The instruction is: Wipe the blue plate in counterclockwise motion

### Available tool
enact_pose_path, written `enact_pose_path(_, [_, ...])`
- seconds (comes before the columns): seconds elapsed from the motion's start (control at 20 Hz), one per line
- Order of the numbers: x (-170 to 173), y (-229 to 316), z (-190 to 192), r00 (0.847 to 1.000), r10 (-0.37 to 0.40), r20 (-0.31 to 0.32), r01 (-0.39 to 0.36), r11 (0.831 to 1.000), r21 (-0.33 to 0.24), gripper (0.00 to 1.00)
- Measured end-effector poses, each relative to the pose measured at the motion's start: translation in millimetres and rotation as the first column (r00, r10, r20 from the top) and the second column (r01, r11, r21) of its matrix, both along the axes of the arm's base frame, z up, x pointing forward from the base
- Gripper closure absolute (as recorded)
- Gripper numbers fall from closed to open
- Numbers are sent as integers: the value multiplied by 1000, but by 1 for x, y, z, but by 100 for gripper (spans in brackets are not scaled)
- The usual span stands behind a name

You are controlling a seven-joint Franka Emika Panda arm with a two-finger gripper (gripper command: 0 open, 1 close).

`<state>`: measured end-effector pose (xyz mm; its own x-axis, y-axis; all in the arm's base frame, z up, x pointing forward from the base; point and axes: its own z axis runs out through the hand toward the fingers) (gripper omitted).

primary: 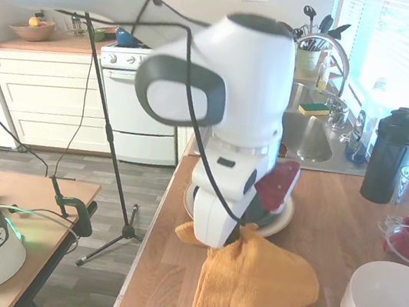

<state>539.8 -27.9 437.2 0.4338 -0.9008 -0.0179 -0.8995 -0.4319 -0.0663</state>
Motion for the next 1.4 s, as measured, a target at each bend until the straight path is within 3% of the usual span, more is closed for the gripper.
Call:
enact_pose_path(0.35, [-30, 50, 65, 993, 115, 36, -115, 993, -8, 100])
enact_pose_path(0.65, [-51, 114, 87, 971, 235, 41, -234, 972, -29, 100])
enact_pose_path(1.1, [-74, 195, 89, 941, 337, 23, -335, 940, -57, 100])
enact_pose_path(1.4, [-79, 234, 59, 928, 370, -35, -372, 925, -74, 100])
